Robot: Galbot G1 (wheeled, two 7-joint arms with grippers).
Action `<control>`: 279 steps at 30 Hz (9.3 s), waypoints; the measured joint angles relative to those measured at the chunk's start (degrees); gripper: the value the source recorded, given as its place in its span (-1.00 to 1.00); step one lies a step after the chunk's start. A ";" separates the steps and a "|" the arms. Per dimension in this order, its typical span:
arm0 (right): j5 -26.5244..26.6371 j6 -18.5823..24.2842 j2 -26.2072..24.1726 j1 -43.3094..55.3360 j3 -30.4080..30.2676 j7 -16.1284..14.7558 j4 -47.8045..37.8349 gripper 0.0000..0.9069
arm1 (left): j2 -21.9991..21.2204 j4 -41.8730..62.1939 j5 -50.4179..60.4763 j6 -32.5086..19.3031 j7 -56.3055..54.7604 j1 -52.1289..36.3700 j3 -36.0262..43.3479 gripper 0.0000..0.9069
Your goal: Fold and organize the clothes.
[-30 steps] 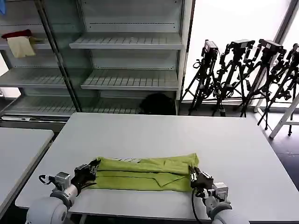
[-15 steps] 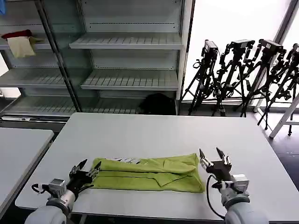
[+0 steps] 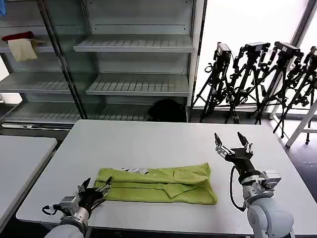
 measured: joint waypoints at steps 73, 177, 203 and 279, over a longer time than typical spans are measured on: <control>-1.35 5.24 -1.12 -2.06 4.68 -1.74 -7.61 1.00 | -0.92 -10.43 5.50 -4.88 6.39 -0.87 5.13 -1.00; -6.03 4.63 -0.80 -0.49 0.98 -2.64 -9.93 1.00 | -1.46 -0.07 3.04 -3.35 2.07 -0.81 9.75 -0.62; -6.04 4.72 -0.66 -0.76 1.26 -2.59 -9.22 1.00 | -2.30 -0.01 0.68 -5.13 1.84 -1.00 9.36 -1.00; 0.58 -2.54 -0.65 -2.12 -1.22 -0.57 -8.04 1.00 | 2.65 -2.39 12.65 0.01 1.07 -17.49 28.91 1.00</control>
